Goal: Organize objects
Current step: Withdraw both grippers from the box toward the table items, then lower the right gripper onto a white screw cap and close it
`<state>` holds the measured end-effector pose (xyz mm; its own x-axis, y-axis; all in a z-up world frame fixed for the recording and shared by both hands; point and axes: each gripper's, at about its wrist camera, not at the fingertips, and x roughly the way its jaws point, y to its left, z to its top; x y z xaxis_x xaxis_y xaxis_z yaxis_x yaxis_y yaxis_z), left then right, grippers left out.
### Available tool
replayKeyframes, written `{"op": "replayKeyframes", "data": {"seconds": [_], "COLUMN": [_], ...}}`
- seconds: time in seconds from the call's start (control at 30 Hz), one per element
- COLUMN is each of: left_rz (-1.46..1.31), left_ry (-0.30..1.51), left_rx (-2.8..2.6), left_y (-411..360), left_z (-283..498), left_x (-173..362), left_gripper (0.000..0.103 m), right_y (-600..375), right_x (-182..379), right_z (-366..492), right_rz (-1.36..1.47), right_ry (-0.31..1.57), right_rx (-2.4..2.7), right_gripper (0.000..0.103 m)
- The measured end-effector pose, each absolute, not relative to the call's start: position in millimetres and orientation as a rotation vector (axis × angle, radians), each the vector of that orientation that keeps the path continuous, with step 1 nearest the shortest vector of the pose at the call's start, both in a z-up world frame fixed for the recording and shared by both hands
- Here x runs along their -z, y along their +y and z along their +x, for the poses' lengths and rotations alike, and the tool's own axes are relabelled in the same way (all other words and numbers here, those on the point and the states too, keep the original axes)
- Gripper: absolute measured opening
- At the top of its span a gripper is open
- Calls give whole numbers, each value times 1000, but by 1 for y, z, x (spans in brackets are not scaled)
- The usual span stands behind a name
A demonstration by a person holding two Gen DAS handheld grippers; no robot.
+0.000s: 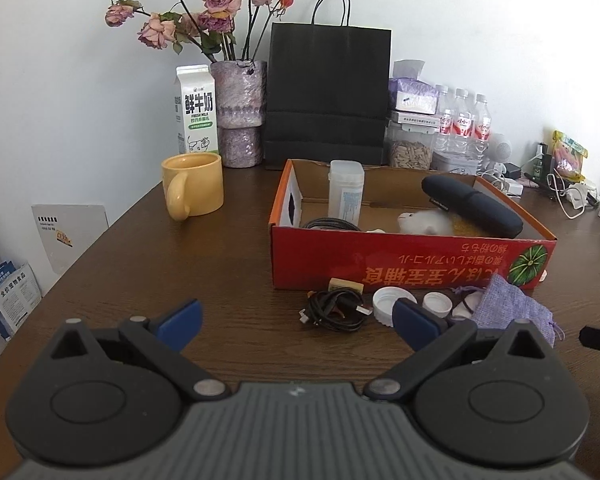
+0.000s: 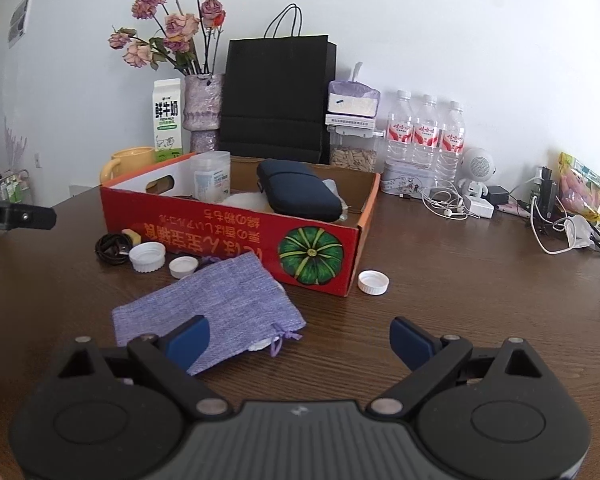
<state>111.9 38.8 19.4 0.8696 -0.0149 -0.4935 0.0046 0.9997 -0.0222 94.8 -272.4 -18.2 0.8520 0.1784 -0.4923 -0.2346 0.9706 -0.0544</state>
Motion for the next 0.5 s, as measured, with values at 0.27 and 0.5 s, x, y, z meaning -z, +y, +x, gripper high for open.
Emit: {"op": "replayKeyframes", "data": {"seconds": [0.27, 0.5], "left_rz": [1, 10], "left_ry": [591, 617], "left_rx": [-20, -4], "left_y": [41, 35], "left_z": [142, 155], "left_x": [-1, 7], "left_gripper": [103, 103], "right_y": [-299, -310], "right_x": [29, 37], "right_z": [139, 181], "right_rz": [-114, -109], "right_ry": [554, 608], "right_rx": [-148, -173], "right_gripper": [79, 59]}}
